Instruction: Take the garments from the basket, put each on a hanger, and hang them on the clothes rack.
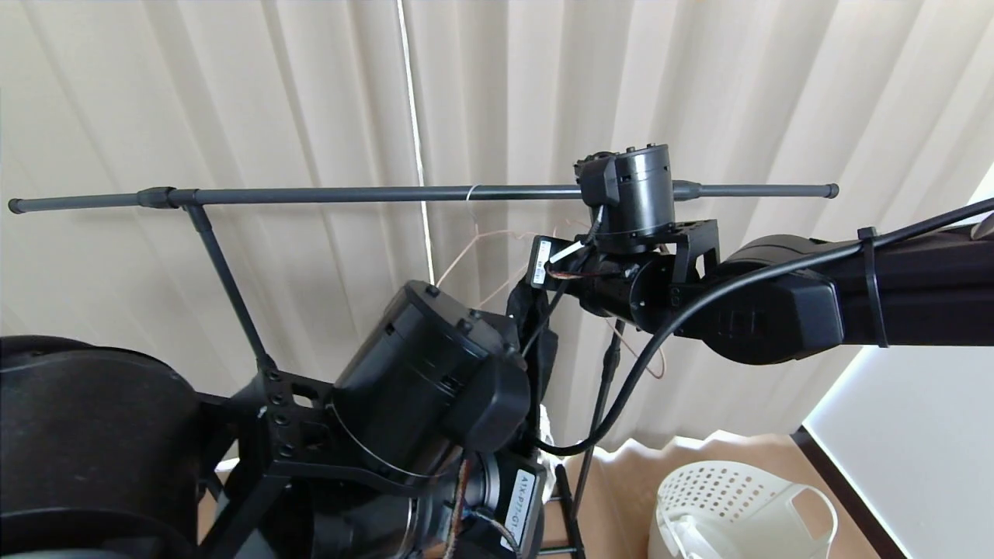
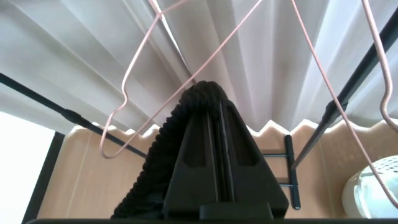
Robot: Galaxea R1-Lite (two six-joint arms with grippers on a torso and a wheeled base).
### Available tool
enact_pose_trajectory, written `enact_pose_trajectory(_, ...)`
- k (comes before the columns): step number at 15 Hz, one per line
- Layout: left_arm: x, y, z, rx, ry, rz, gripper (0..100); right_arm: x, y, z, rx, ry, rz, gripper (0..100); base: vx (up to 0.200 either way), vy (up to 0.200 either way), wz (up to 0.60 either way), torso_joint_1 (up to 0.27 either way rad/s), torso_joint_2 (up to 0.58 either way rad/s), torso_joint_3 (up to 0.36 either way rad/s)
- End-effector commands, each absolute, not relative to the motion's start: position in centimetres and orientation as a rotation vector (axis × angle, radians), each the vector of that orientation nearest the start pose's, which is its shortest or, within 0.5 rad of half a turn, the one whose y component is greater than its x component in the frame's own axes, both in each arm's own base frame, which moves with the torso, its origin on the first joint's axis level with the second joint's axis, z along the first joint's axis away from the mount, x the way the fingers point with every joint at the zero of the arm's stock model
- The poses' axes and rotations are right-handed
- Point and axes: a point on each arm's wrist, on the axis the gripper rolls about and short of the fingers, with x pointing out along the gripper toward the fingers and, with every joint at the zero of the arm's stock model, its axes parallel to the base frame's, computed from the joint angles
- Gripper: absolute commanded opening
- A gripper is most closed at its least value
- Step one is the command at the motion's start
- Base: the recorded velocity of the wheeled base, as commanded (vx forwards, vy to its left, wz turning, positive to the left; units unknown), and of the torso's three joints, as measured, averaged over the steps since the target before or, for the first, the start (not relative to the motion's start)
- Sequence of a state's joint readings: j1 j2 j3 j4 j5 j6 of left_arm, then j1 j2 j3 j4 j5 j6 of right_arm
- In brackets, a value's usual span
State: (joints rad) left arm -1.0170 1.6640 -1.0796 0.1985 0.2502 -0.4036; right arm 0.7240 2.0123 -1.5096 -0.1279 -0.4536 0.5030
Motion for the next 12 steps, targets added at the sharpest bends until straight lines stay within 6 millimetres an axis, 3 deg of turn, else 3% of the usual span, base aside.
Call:
enact_pose_trajectory(1,15.9,-25.4,17.8,0.141,0.793,-0.554,0,31.2,26.5,21.6,0.282,0.376,0.182,0,0.000,0.000,0.00,0.000,0.00,0.000)
enact_pose_trajectory(5,15.9,-24.9,18.3,0.136,0.765,-0.529,0,30.8,26.0,22.5,0.289,0.363,0.181,0,0.000,0.000,0.00,0.000,0.00,0.000)
enact_pose_trajectory(8,16.6,-23.4,19.6,0.108,0.713,-0.455,0,29.9,24.1,23.6,0.269,0.349,0.176,0,0.000,0.000,0.00,0.000,0.00,0.000)
enact_pose_trajectory(12,19.7,-20.1,20.5,0.056,0.673,-0.296,0,29.0,22.1,25.6,0.253,0.305,0.172,0,0.000,0.000,0.00,0.000,0.00,0.000)
